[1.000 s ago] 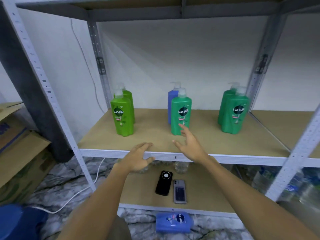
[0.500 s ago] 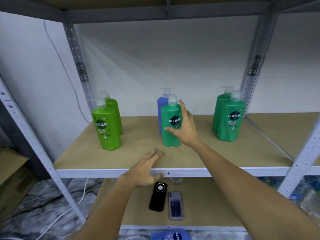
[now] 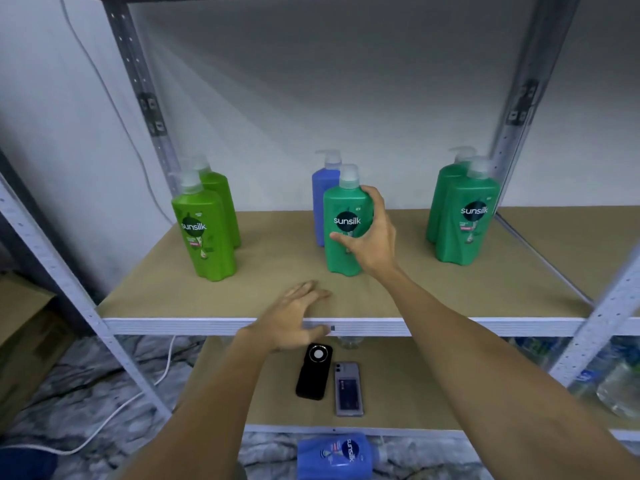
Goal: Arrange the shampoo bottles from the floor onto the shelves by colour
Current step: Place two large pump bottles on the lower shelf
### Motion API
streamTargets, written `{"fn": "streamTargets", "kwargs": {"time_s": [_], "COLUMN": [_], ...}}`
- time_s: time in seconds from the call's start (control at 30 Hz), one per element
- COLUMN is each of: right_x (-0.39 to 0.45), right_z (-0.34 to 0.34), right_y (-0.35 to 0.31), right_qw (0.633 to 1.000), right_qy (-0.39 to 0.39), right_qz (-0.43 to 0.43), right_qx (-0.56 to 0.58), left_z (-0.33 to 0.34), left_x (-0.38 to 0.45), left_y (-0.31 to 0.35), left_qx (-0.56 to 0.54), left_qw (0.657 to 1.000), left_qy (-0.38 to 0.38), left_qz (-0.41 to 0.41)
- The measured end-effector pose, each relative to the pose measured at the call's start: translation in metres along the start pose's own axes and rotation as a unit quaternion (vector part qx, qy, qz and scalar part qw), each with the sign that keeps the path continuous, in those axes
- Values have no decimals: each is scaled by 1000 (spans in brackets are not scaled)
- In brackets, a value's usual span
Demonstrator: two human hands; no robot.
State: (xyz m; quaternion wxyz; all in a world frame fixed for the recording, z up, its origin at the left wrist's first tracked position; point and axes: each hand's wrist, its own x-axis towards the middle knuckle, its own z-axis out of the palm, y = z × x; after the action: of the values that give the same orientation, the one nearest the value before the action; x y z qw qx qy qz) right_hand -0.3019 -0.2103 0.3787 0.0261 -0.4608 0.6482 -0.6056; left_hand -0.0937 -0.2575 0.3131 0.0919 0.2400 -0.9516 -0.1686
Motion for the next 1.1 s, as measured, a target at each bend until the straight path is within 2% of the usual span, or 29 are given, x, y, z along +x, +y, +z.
{"fn": "streamTargets", "kwargs": {"time_s": [0.17, 0.37, 0.7, 1.1], "right_x": [0, -4, -35, -48], "right_z": [-8, -24, -108, -189], "right_y": [-1, 5, 18, 39], "right_qw": [999, 998, 993, 993], "right_qy": [-38, -39, -3, 39], "right_qz": [10, -11, -19, 29], "right_qx": [-9, -38, -115, -111], "left_z": [-1, 6, 30, 60], "left_x": [0, 6, 38, 81], "left_y": [5, 16, 70, 126], "left_qx": [1, 1, 32, 23], "left_qw": [1000, 1000, 996, 992], "left_qy": [-18, -29, -38, -40], "left_qz": [-21, -3, 72, 122]}}
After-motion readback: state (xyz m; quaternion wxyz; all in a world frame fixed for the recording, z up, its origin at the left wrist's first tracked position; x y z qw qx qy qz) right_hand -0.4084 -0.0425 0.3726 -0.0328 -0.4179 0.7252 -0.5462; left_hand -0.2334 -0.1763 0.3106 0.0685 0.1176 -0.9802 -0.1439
